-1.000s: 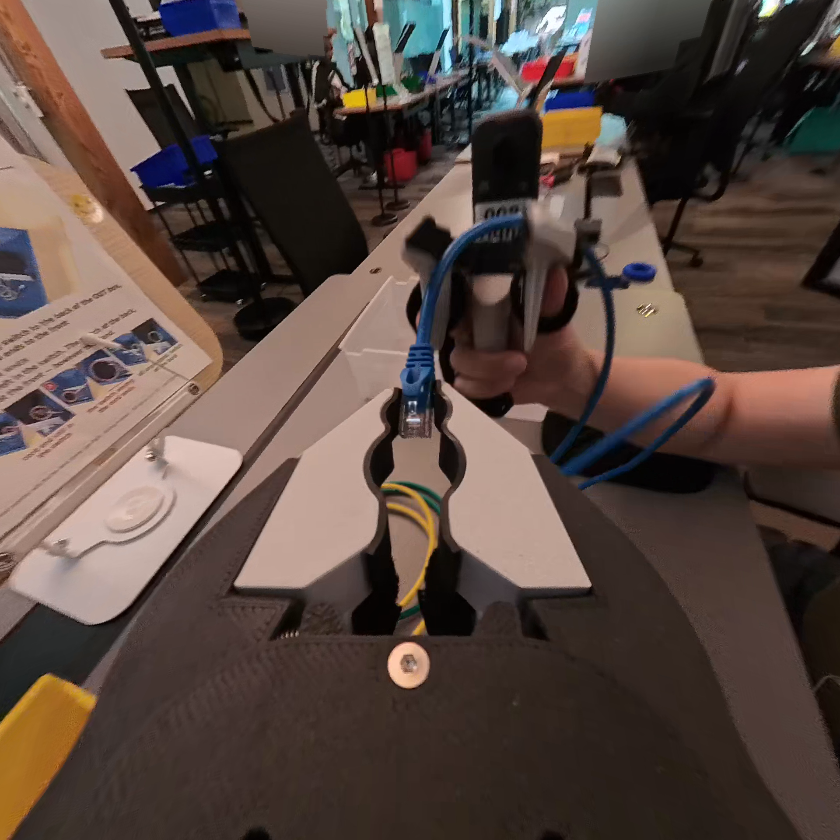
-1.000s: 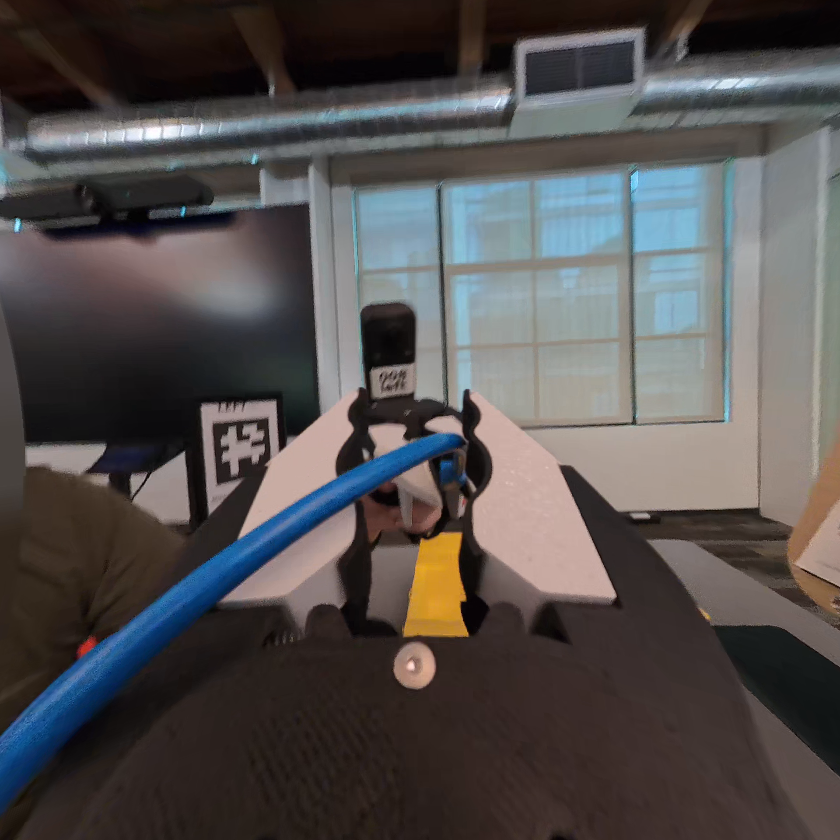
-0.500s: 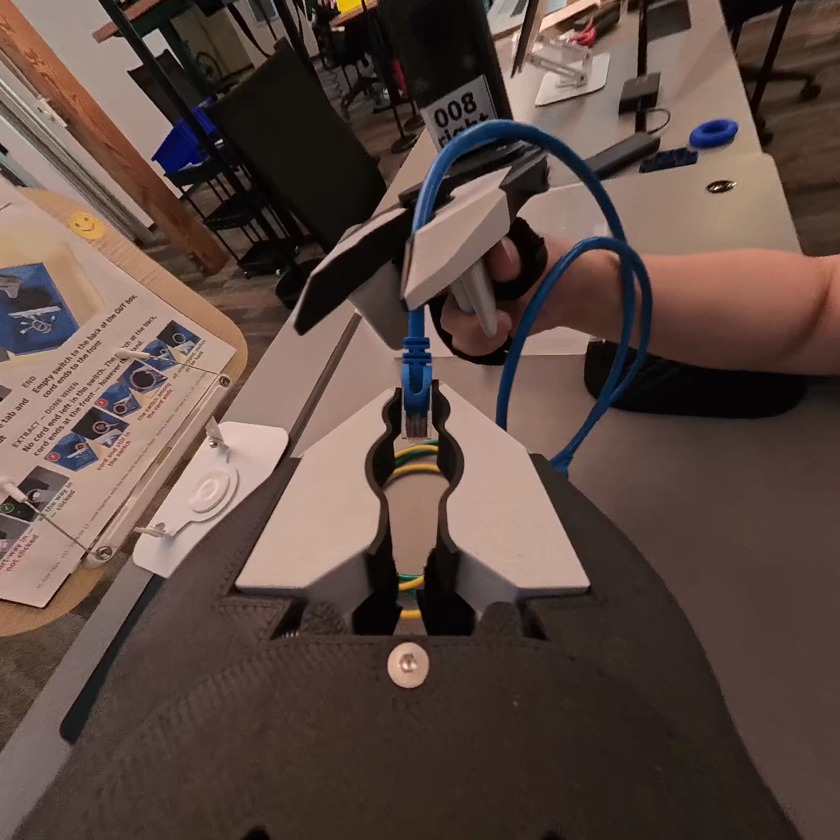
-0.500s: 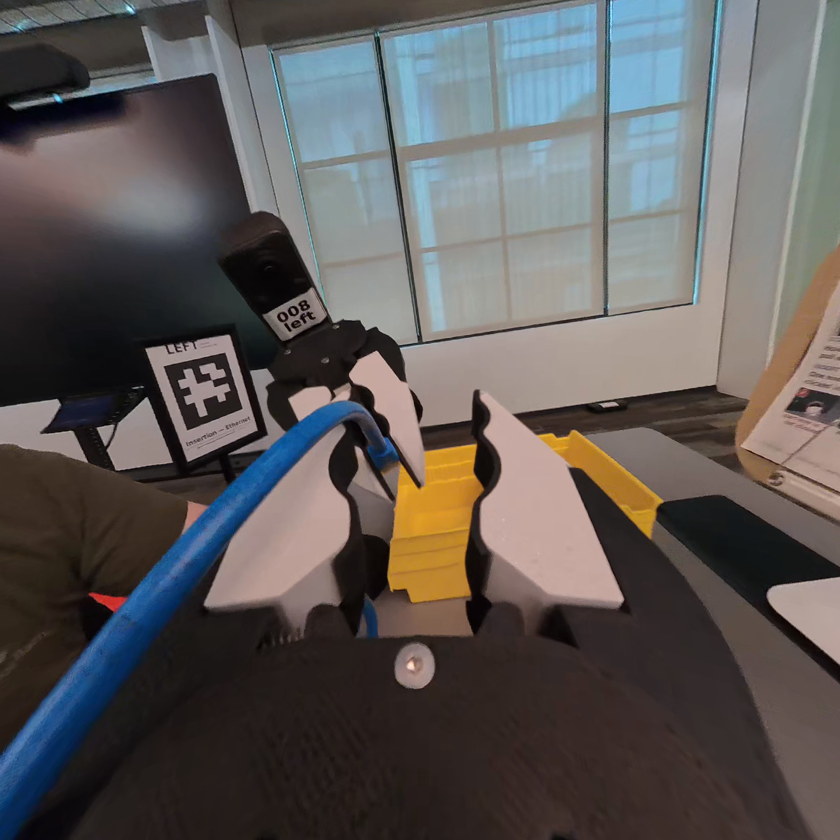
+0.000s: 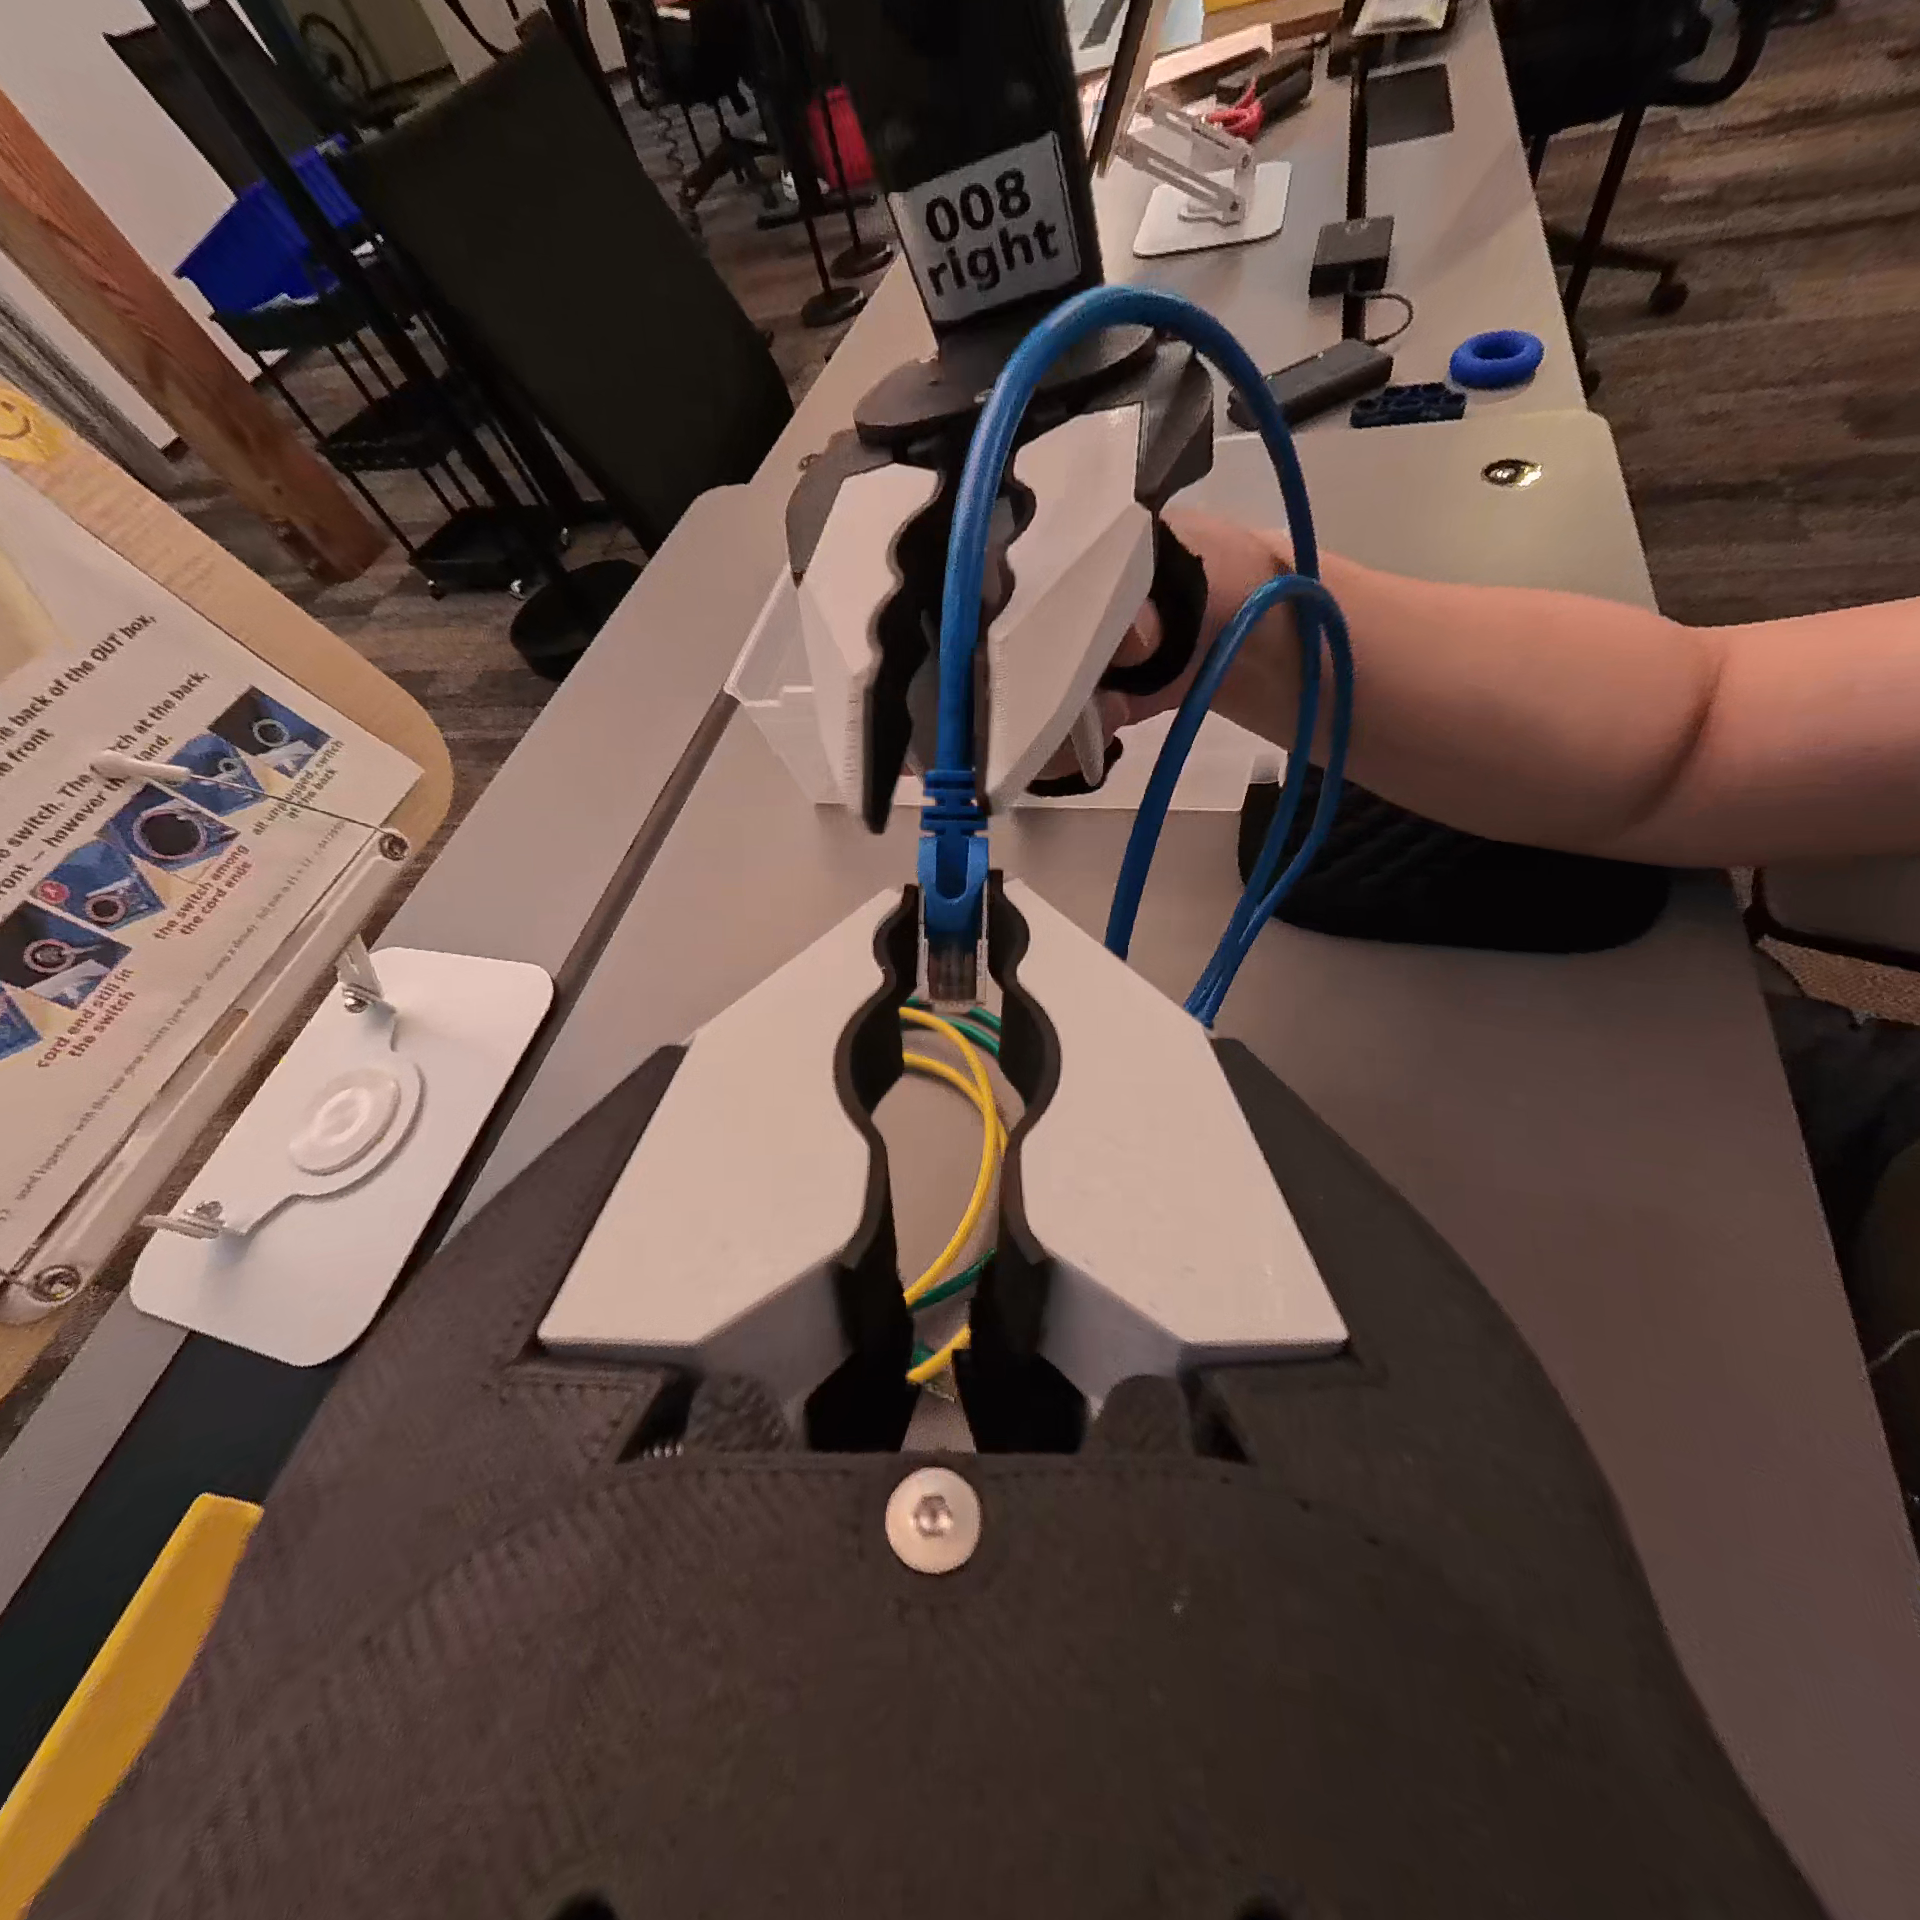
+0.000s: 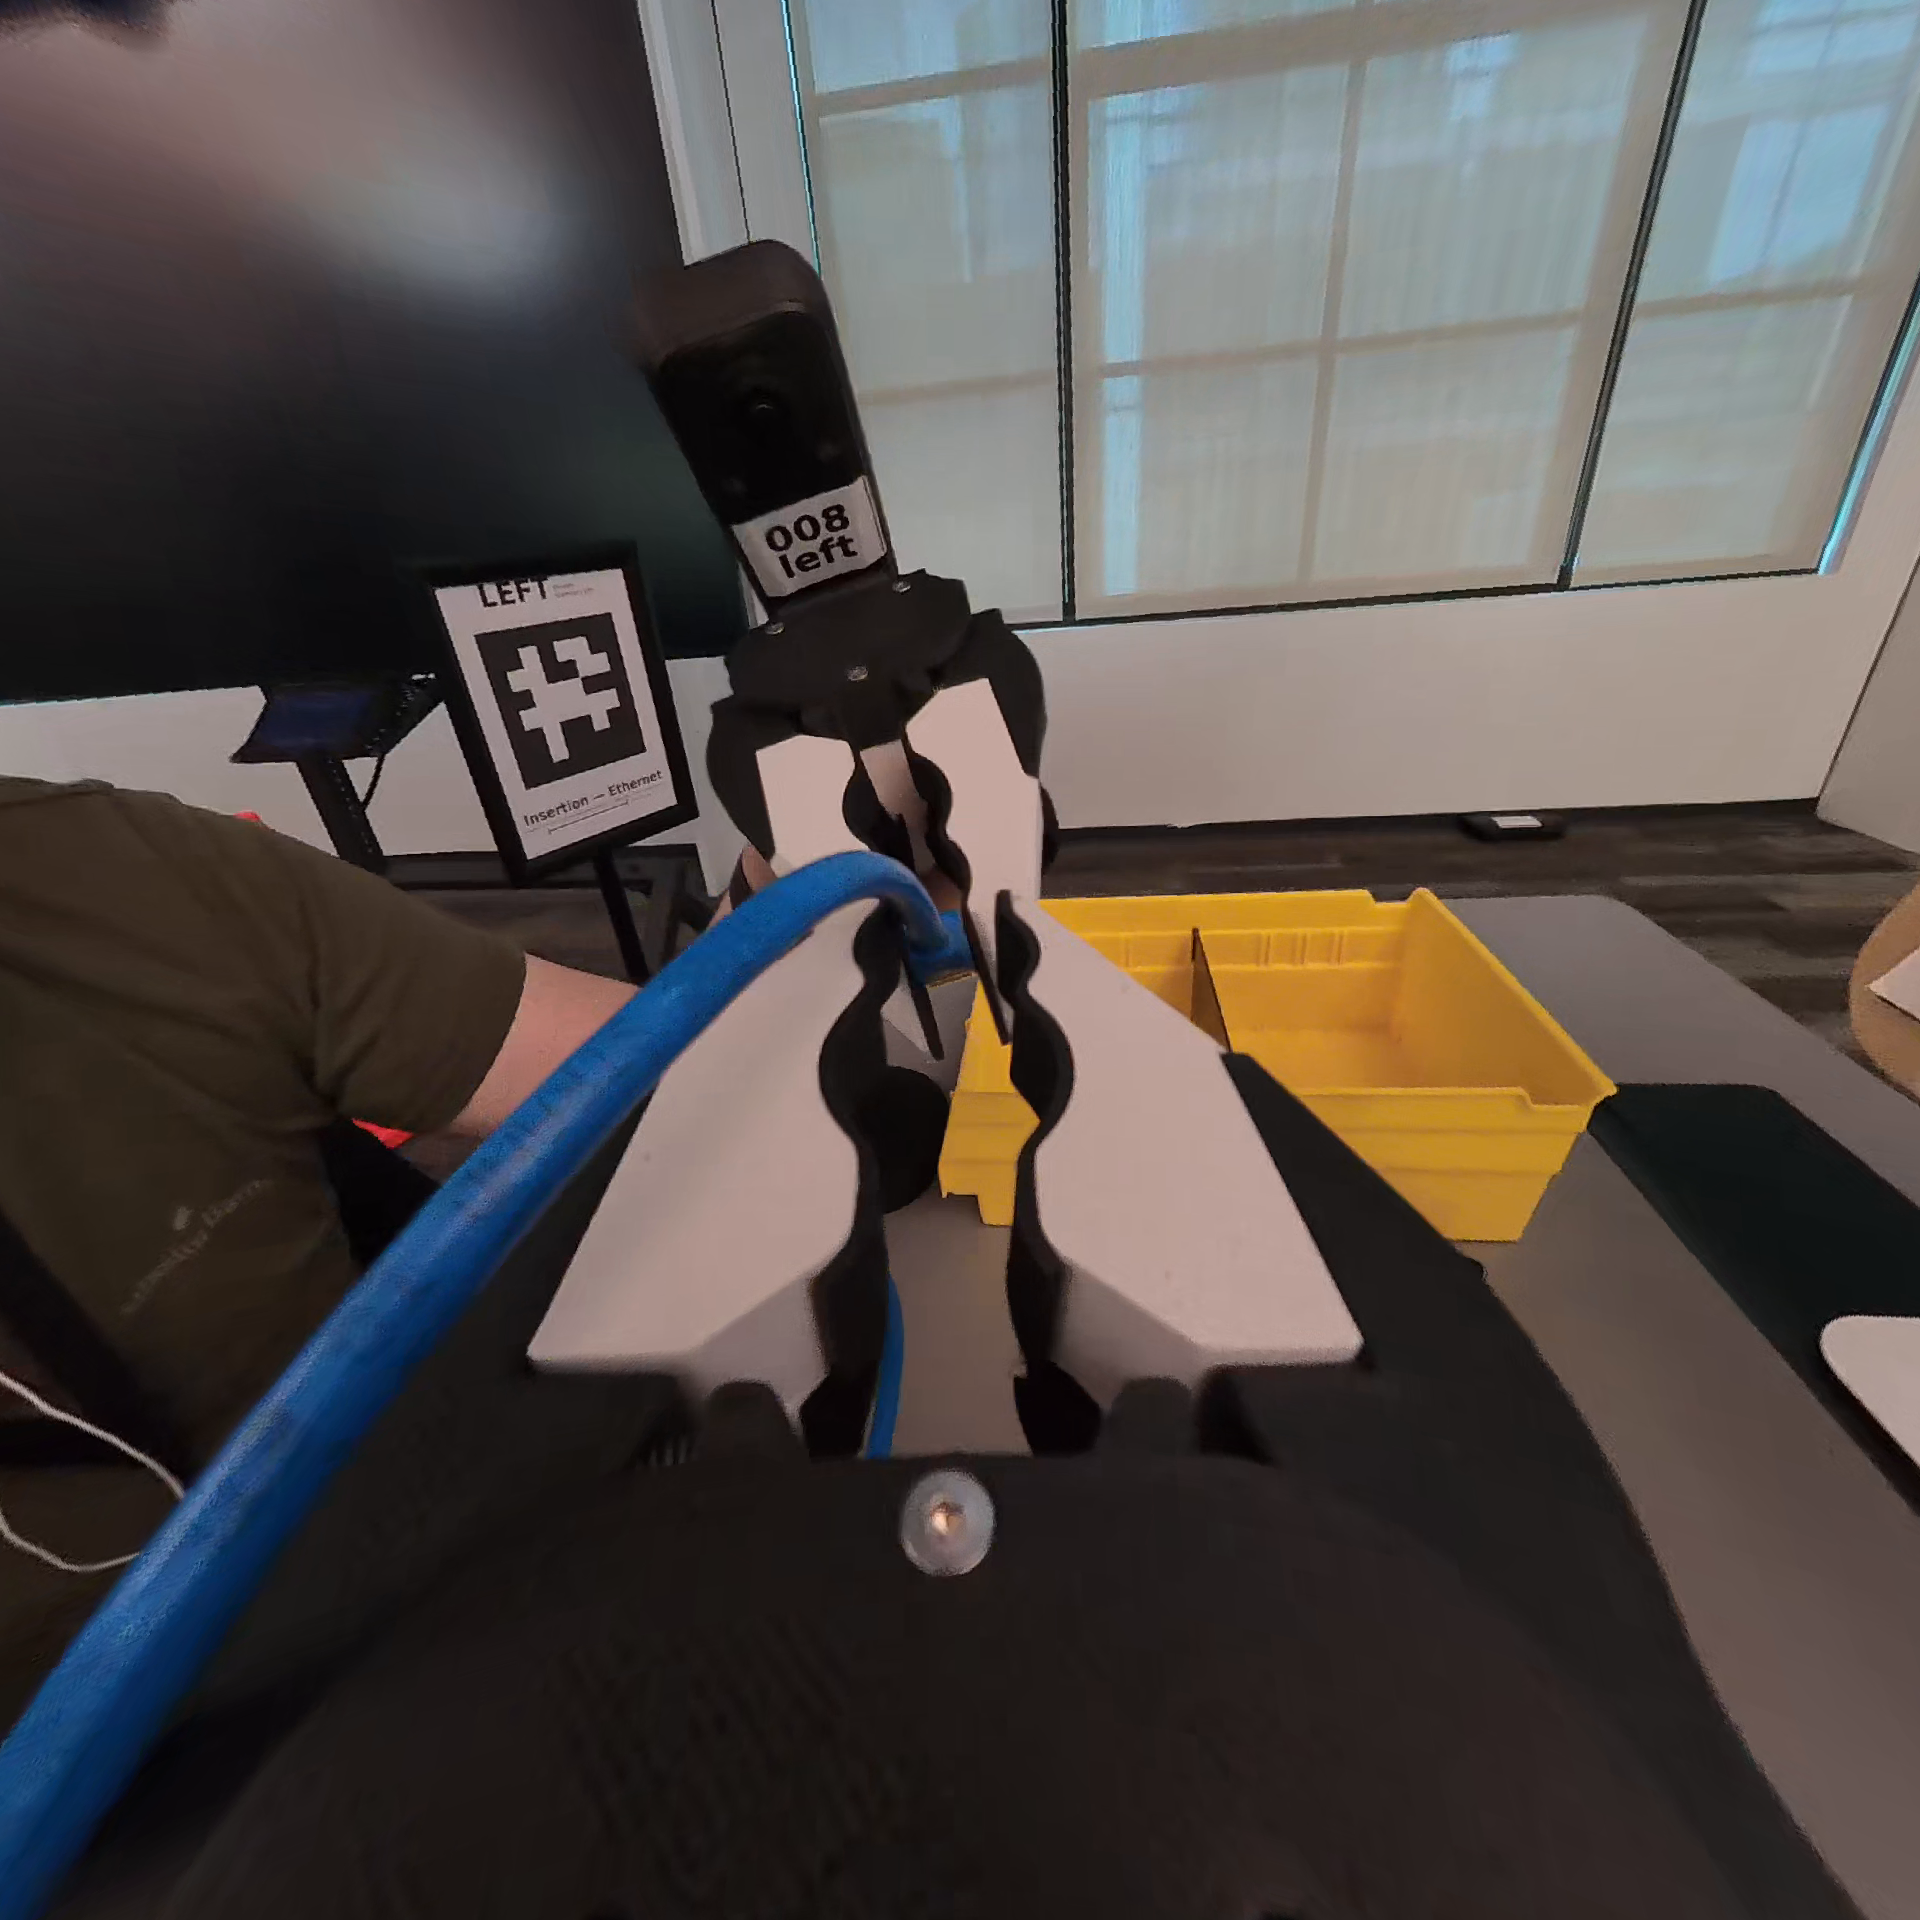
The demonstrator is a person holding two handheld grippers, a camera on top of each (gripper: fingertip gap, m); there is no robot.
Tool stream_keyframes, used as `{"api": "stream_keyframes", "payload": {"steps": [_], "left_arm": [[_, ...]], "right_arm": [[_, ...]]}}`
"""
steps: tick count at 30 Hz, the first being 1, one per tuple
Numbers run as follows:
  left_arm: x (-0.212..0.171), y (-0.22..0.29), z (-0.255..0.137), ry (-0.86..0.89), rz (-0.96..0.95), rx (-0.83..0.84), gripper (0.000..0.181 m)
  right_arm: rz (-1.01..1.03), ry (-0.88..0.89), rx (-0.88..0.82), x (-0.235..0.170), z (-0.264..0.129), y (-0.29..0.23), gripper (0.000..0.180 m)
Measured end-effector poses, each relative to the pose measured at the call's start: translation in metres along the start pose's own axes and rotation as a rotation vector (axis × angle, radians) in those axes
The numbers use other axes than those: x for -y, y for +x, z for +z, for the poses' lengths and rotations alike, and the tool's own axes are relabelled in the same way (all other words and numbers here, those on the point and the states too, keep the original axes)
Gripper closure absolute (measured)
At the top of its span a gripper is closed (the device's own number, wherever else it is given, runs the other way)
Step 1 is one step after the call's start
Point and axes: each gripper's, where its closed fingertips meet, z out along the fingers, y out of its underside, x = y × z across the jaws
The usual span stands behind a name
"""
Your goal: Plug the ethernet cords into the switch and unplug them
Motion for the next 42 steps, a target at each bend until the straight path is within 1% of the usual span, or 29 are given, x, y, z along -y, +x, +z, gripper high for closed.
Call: {"api": "stream_keyframes", "payload": {"steps": [2,6,8,10,12,14,17,18,21,23,25,27,30,32,33,35,36,38,40,42], "left_arm": [[-0.003,0.0,0.001,-0.017,0.005,-0.003,0.17],[-0.005,0.001,0.003,-0.028,0.008,-0.006,0.171],[-0.006,0.002,0.003,-0.034,0.006,-0.01,0.17],[-0.001,0.0,0.003,0.003,-0.006,-0.009,0.17],[0.015,-0.001,-0.002,0.118,-0.04,-0.015,0.169],[0.031,-0.004,-0.007,0.246,-0.055,-0.004,0.168],[0.037,-0.01,-0.007,0.307,-0.015,0.049,0.149],[0.04,-0.011,-0.007,0.336,-0.004,0.066,0.147],[0.057,-0.01,-0.013,0.492,-0.022,0.073,0.147],[0.063,-0.01,-0.017,0.564,-0.059,0.061,0.148],[0.067,-0.006,-0.019,0.608,-0.075,0.027,0.154],[0.07,-0.005,-0.023,0.647,-0.086,0.014,0.168],[0.072,-0.003,-0.026,0.693,-0.096,-0.005,0.169],[0.074,-0.001,-0.027,0.718,-0.107,-0.026,0.17],[0.074,0.0,-0.028,0.724,-0.119,-0.037,0.171],[0.075,0.002,-0.028,0.726,-0.151,-0.074,0.171],[0.076,0.003,-0.029,0.724,-0.163,-0.088,0.171],[0.077,0.004,-0.033,0.721,-0.171,-0.107,0.171],[0.078,0.003,-0.036,0.715,-0.155,-0.09,0.171],[0.08,0.005,-0.04,0.699,-0.119,-0.069,0.171]], "right_arm": [[0.018,-0.03,0.029,-0.005,0.0,-0.003,0.169],[0.005,-0.076,0.018,-0.011,-0.002,-0.001,0.167],[0.0,-0.085,0.02,-0.012,-0.002,-0.002,0.169],[-0.02,-0.056,0.012,-0.008,-0.003,-0.001,0.169],[0.02,0.046,0.031,0.007,-0.005,-0.002,0.17],[0.089,0.193,0.066,0.024,-0.008,-0.002,0.17],[0.182,0.413,0.124,0.046,-0.019,-0.002,0.17],[0.195,0.461,0.139,0.05,-0.022,-0.002,0.171],[0.157,0.53,0.131,0.053,-0.024,-0.003,0.17],[0.113,0.555,0.123,0.053,-0.022,-0.006,0.17],[0.087,0.579,0.111,0.053,-0.021,-0.007,0.17],[0.075,0.578,0.124,0.052,-0.018,-0.011,0.17],[0.065,0.601,0.131,0.052,-0.017,-0.013,0.171],[0.073,0.61,0.151,0.052,-0.017,-0.015,0.174],[0.082,0.613,0.165,0.052,-0.017,-0.015,0.171],[0.043,0.609,0.172,0.051,-0.017,-0.019,0.17],[0.004,0.594,0.15,0.049,-0.017,-0.018,0.167],[-0.077,0.528,0.079,0.043,-0.015,-0.012,0.157],[-0.165,0.409,-0.019,0.031,-0.012,0.001,0.149],[-0.282,0.28,-0.147,0.017,-0.013,0.018,0.147]]}}
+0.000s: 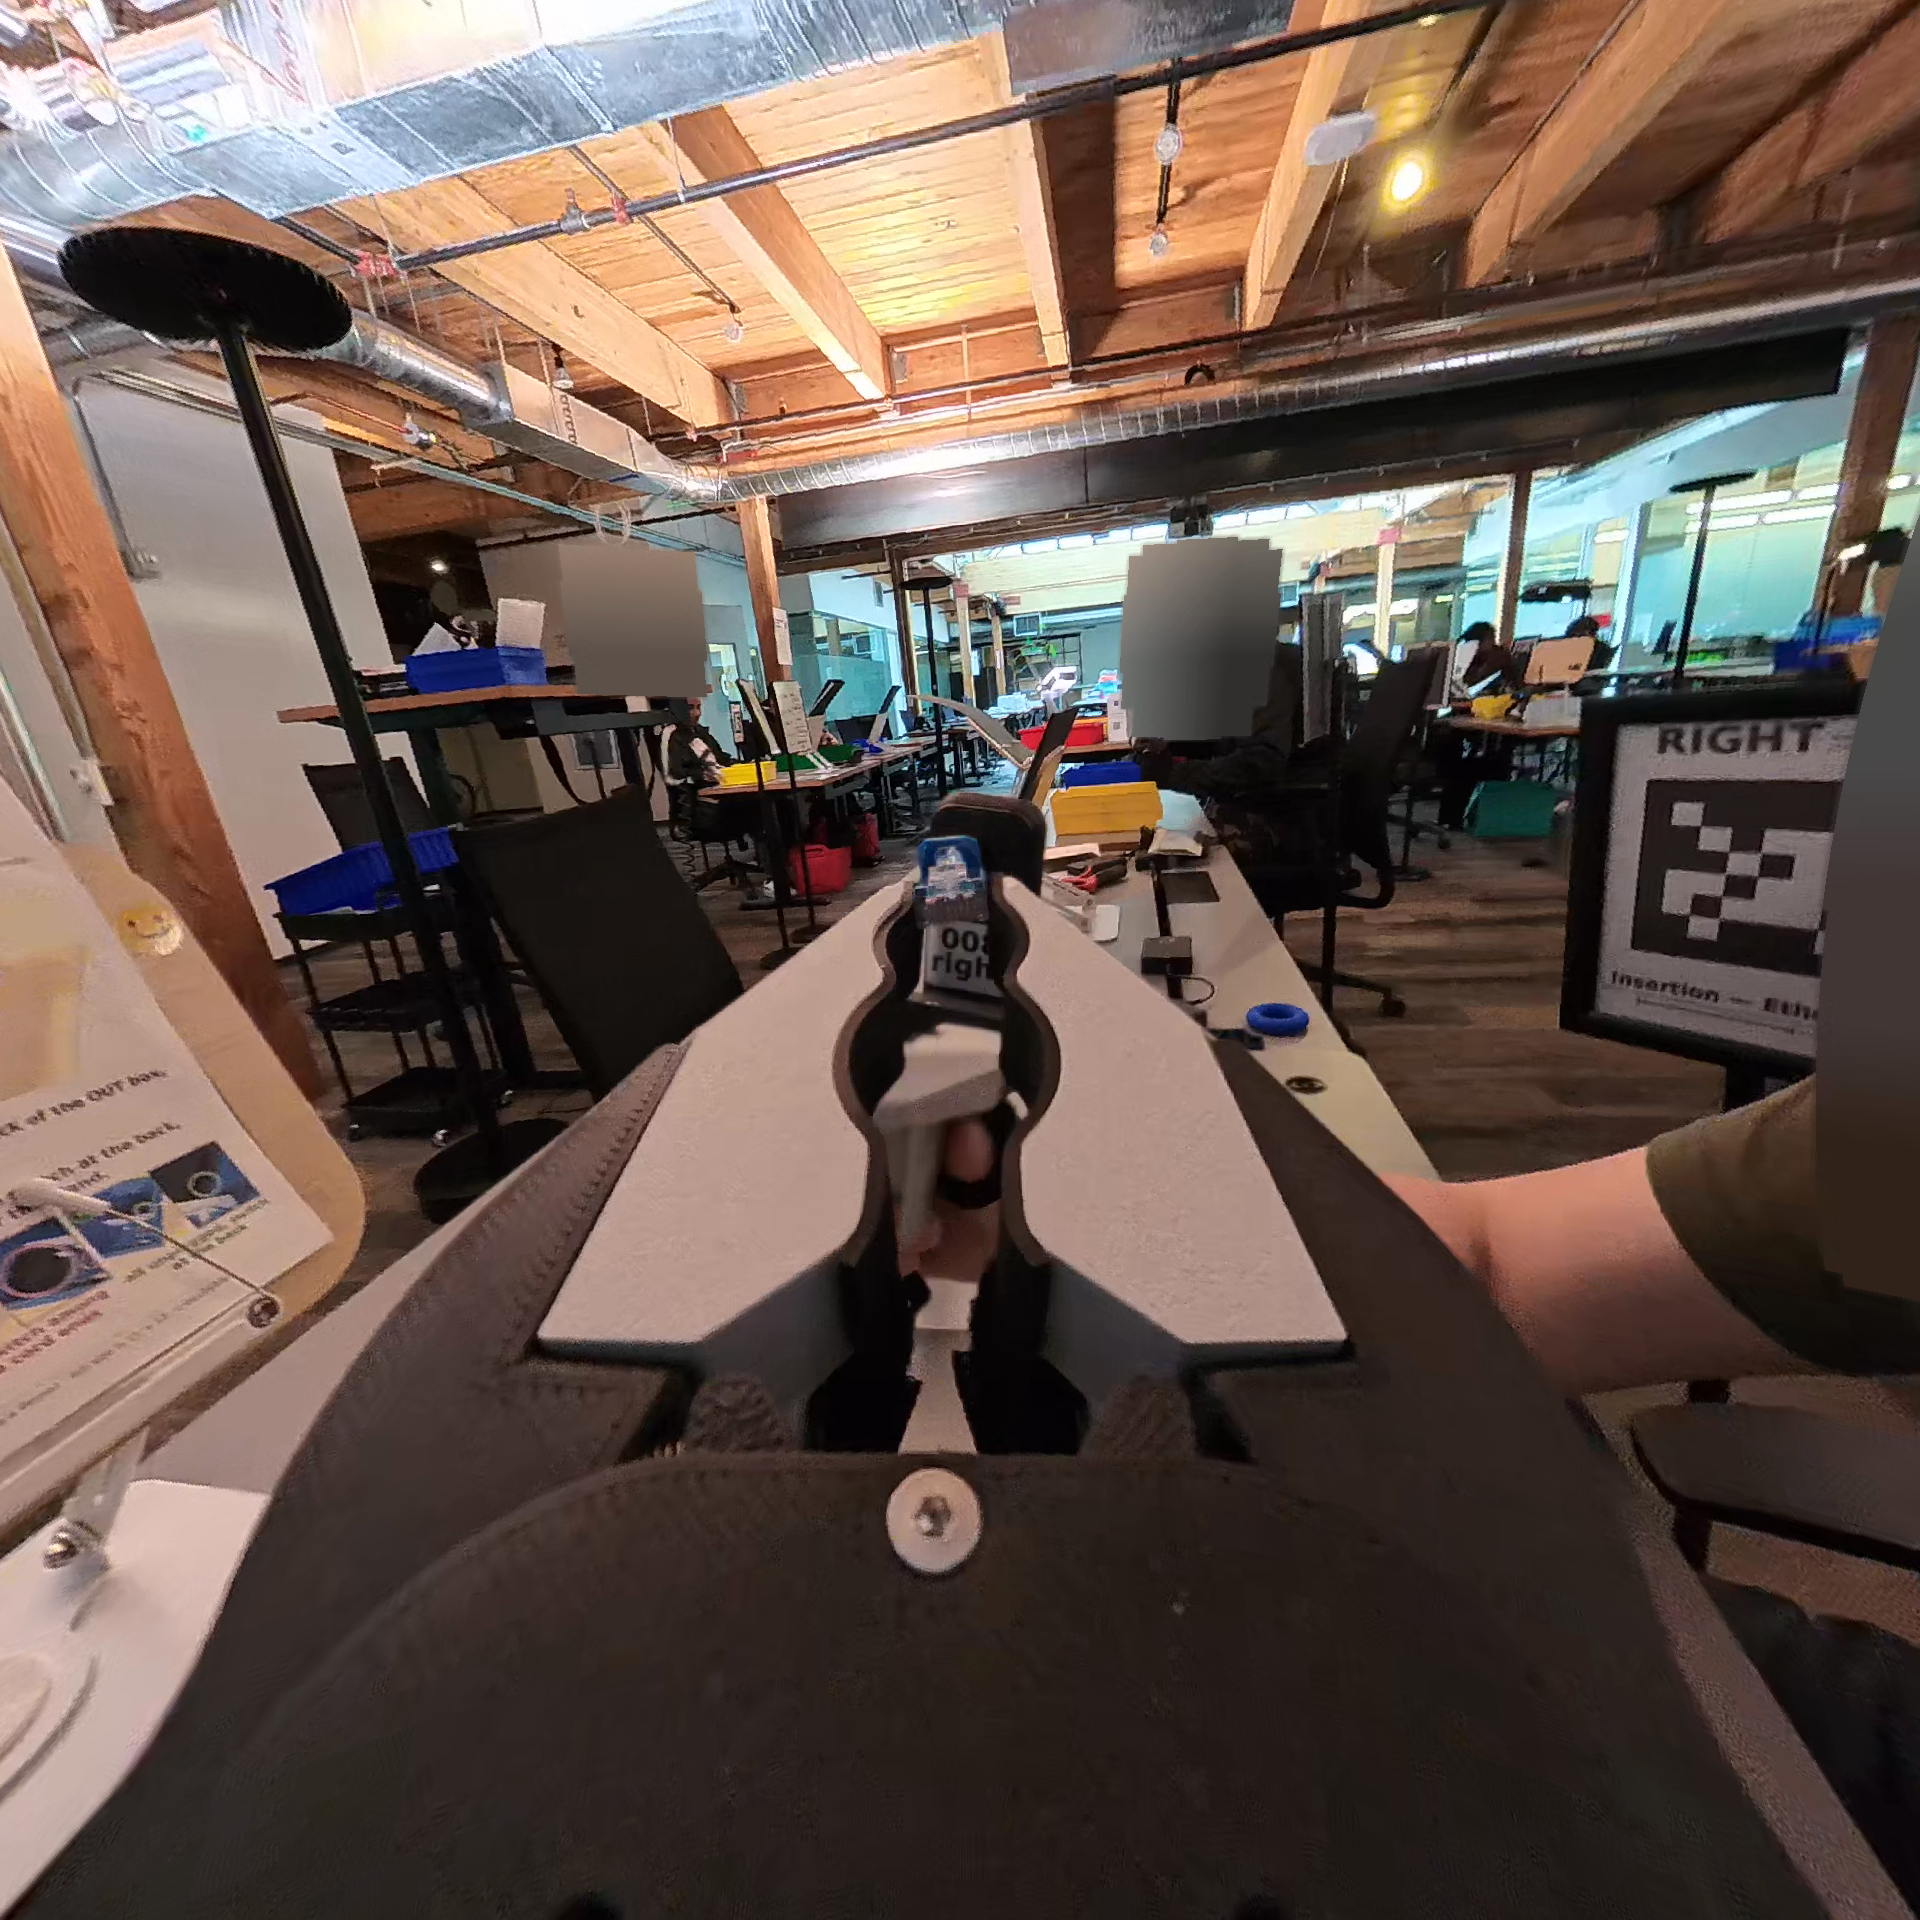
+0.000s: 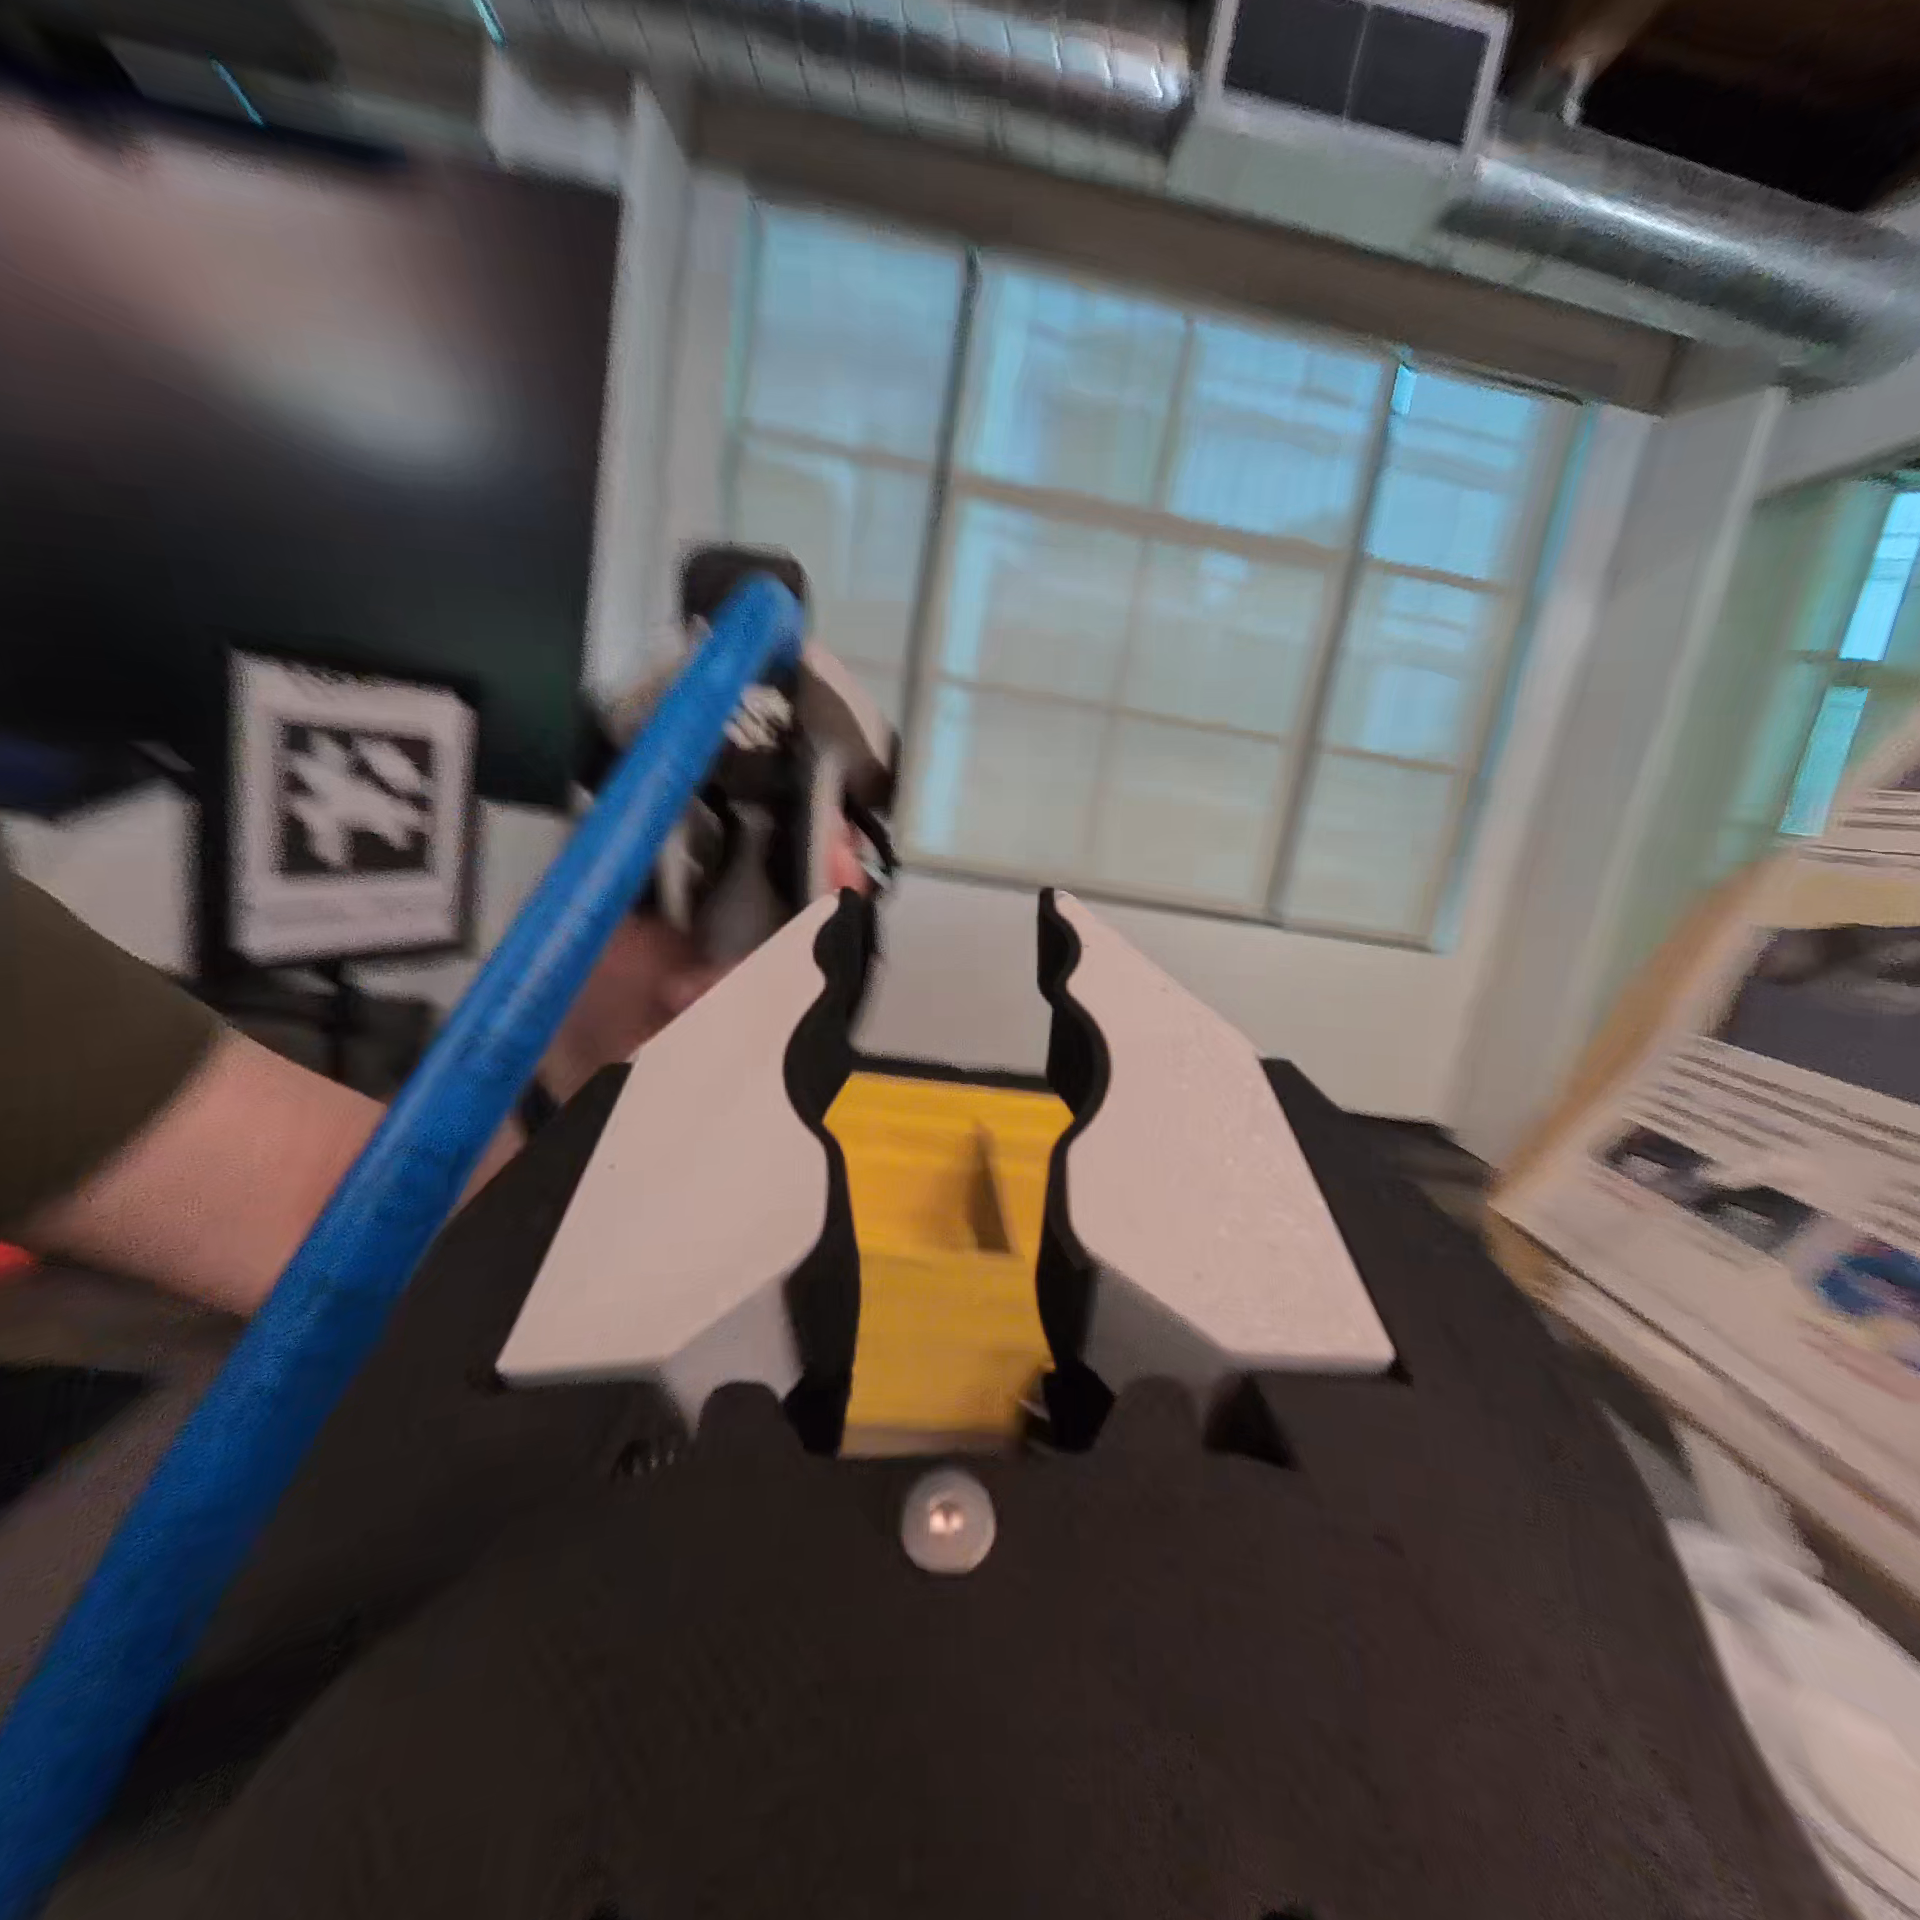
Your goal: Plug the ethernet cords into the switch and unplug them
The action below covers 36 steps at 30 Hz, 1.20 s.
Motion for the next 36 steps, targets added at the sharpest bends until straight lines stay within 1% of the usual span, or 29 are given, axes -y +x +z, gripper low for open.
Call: {"api": "stream_keyframes", "payload": {"steps": [2,3,5,10,13,15,17,18,21,25,27,29,31,33,36], "left_arm": [[0.006,0.007,-0.001,-0.007,0.035,-0.007,0.171],[0.009,0.012,-0.001,-0.01,0.048,-0.019,0.171],[0.016,0.024,-0.002,-0.013,0.067,-0.047,0.171],[0.03,0.057,0.0,-0.005,0.075,-0.134,0.171],[0.031,0.075,0.004,-0.004,0.039,-0.197,0.171],[0.03,0.081,0.006,-0.005,0.007,-0.231,0.171],[0.027,0.077,0.007,-0.012,0.001,-0.22,0.171],[0.024,0.07,0.007,-0.026,0.019,-0.19,0.171],[0.017,0.048,0.004,-0.068,0.059,-0.107,0.171],[0.007,0.028,-0.001,-0.122,-0.003,-0.082,0.171],[0.001,0.018,-0.002,-0.145,-0.016,-0.066,0.171],[-0.002,0.012,-0.004,-0.153,-0.038,-0.063,0.171],[-0.005,0.007,-0.005,-0.156,-0.052,-0.059,0.171],[-0.008,0.003,-0.006,-0.174,-0.048,-0.05,0.171],[-0.01,-0.001,-0.009,-0.19,-0.033,-0.036,0.171]], "right_arm": [[-0.144,-0.129,-0.152,-0.016,-0.008,0.024,0.147],[-0.197,-0.166,-0.217,-0.019,-0.013,0.034,0.147],[-0.252,-0.177,-0.282,-0.017,-0.02,0.044,0.147],[-0.277,-0.134,-0.311,-0.005,-0.024,0.046,0.145],[-0.373,-0.147,-0.314,-0.008,-0.017,0.039,0.135],[-0.459,-0.167,-0.254,-0.016,-0.005,0.022,0.125],[-0.502,-0.17,-0.162,-0.023,0.008,-0.001,0.118],[-0.501,-0.156,-0.119,-0.024,0.014,-0.013,0.115],[-0.471,-0.064,-0.045,-0.012,0.021,-0.036,0.116],[-0.4,0.035,0.036,0.009,0.02,-0.054,0.109],[-0.341,0.102,0.063,0.023,0.017,-0.058,0.109],[-0.274,0.131,0.063,0.033,0.015,-0.056,0.111],[-0.229,0.121,0.058,0.036,0.015,-0.053,0.121],[-0.19,0.088,0.073,0.033,0.015,-0.051,0.136],[-0.089,0.061,0.104,0.029,0.016,-0.048,0.141]]}}
